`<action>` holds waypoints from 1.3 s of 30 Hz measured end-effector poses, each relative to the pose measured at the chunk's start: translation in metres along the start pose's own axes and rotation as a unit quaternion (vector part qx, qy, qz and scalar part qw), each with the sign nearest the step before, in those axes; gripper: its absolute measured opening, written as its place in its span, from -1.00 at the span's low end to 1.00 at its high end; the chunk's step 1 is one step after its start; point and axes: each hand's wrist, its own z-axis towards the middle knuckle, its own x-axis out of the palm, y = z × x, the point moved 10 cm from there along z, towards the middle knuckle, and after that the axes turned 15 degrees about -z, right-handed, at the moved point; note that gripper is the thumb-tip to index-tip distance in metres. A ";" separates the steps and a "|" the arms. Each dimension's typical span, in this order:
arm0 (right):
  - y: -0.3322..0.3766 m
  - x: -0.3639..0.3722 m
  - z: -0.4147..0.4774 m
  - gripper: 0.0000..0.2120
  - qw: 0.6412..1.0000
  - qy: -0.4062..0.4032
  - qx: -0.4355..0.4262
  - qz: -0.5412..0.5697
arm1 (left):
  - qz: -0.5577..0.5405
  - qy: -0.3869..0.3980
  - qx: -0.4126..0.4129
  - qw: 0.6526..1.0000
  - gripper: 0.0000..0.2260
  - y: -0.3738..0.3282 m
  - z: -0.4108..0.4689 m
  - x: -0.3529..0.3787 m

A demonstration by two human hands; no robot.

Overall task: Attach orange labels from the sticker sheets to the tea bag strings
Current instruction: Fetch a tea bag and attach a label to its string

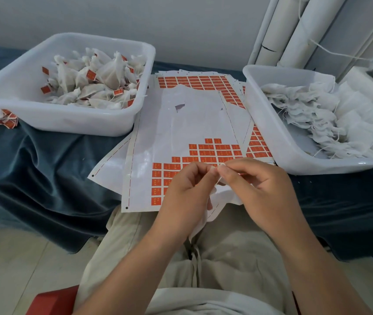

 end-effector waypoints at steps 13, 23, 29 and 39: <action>-0.025 -0.002 0.001 -0.92 0.997 -0.014 0.070 0.019 | 0.040 -0.015 0.046 0.998 -0.84 -0.024 -0.008 0.000; -0.029 0.020 0.001 -0.83 0.992 0.085 0.097 0.010 | 0.054 0.021 0.038 0.998 -0.78 -0.029 -0.006 0.003; -0.031 0.030 -0.003 -0.80 0.982 0.119 0.125 0.080 | 0.012 -0.033 -0.012 0.999 -0.67 -0.018 0.002 -0.016; -0.018 0.034 0.001 -0.80 0.987 0.102 0.068 0.106 | -0.065 0.102 -0.185 0.975 -0.74 0.001 -0.003 -0.002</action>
